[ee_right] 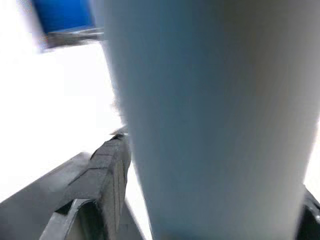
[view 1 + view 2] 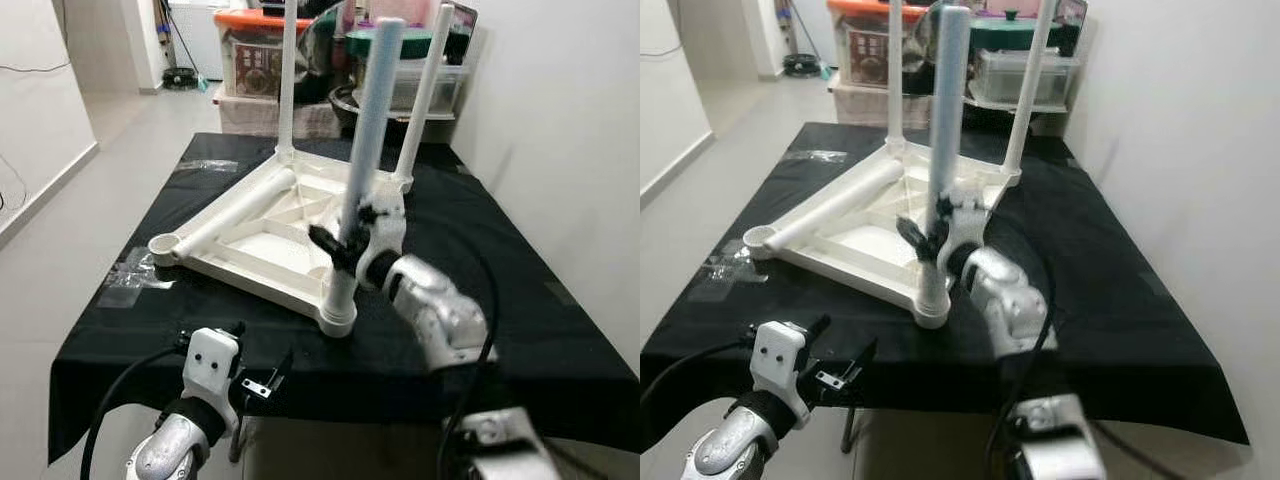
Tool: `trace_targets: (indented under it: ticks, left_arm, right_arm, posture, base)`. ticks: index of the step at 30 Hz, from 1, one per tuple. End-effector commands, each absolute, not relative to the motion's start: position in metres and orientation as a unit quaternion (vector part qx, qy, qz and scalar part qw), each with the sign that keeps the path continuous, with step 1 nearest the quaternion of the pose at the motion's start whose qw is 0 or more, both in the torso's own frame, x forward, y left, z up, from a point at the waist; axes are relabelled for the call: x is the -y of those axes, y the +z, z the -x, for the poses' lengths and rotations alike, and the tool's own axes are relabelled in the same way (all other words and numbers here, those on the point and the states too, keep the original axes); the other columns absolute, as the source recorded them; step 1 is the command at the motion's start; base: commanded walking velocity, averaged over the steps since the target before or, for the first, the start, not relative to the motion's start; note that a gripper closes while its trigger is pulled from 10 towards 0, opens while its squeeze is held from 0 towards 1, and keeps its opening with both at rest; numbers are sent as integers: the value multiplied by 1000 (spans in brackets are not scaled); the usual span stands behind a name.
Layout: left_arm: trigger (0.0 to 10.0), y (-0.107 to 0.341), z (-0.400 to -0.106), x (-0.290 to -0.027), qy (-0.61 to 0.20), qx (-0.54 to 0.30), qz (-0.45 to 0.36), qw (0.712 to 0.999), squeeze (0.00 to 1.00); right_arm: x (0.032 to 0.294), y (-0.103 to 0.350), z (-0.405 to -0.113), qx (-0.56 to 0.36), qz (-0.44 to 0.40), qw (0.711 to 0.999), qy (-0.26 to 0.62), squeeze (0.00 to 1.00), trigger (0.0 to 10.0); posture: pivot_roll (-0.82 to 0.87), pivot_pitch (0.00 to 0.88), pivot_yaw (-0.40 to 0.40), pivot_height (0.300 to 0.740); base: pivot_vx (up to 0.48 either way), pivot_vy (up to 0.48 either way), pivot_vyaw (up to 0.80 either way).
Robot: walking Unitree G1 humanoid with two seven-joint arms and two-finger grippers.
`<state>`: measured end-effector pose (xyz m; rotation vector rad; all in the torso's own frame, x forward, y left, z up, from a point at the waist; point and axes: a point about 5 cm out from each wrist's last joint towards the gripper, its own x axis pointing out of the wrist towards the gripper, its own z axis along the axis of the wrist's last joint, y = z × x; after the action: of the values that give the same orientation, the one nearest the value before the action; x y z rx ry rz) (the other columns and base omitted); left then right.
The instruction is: Building children table
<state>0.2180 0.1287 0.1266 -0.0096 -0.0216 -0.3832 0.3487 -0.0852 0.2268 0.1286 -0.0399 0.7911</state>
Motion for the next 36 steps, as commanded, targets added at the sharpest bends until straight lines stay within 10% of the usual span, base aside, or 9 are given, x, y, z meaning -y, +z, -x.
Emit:
trace_targets:
  ticks: [1, 9, 22, 23, 29, 30, 31, 32, 36]
  left_arm:
    - [10000, 124, -219, -131, -185, 8, 6, 983, 0]
    - [10000, 124, -217, -132, -174, 8, 4, 985, 0]
    - [10000, 123, -213, -131, -183, 0, 12, 983, 0]
    - [10000, 122, -213, -131, -188, -2, 13, 982, 0]
    - [10000, 123, -212, -132, -193, -4, 13, 981, 0]
    - [10000, 123, -213, -132, -196, -4, 10, 981, 0]
    - [10000, 123, -213, -132, -196, -4, 10, 981, 0]
    - [10000, 124, -213, -131, -194, -4, 10, 981, 0]
    - [10000, 124, -215, -128, -194, -1, 10, 981, 0]
  right_arm:
    - [61, 241, -330, 64, -37, 855, 514, 0, 10000]
    - [51, 212, -318, 11, 29, 831, 555, 0, 0]
    - [127, 173, -335, -81, -41, 995, 27, 0, 0]
    - [114, 179, -327, -54, -43, 993, 97, 0, 10000]
    - [95, 188, -316, -24, -62, 978, 199, 0, 10000]
    - [89, 195, -318, -10, -67, 969, 239, 1000, 10000]
    - [89, 195, -318, -10, -67, 969, 239, 1000, 10000]
    - [82, 207, -322, 17, -58, 949, 311, 0, 10000]
    - [66, 234, -309, 78, -7, 845, 528, 0, 10000]
  posture:
    - [102, 0, -106, 740]
    - [102, 0, -120, 740]
    - [41, 0, -63, 740]
    - [42, 0, -60, 740]
    - [42, 0, -60, 740]
    - [54, 0, -57, 740]
    - [54, 0, -57, 740]
    - [62, 0, -65, 740]
    - [84, 0, -83, 740]
  base:
    - [0, 0, 0]
    - [0, 0, 0]
    - [0, 0, 0]
    - [0, 0, 0]
    - [0, 0, 0]
    - [0, 0, 0]
    - [0, 0, 0]
    - [0, 0, 0]
    - [0, 0, 0]
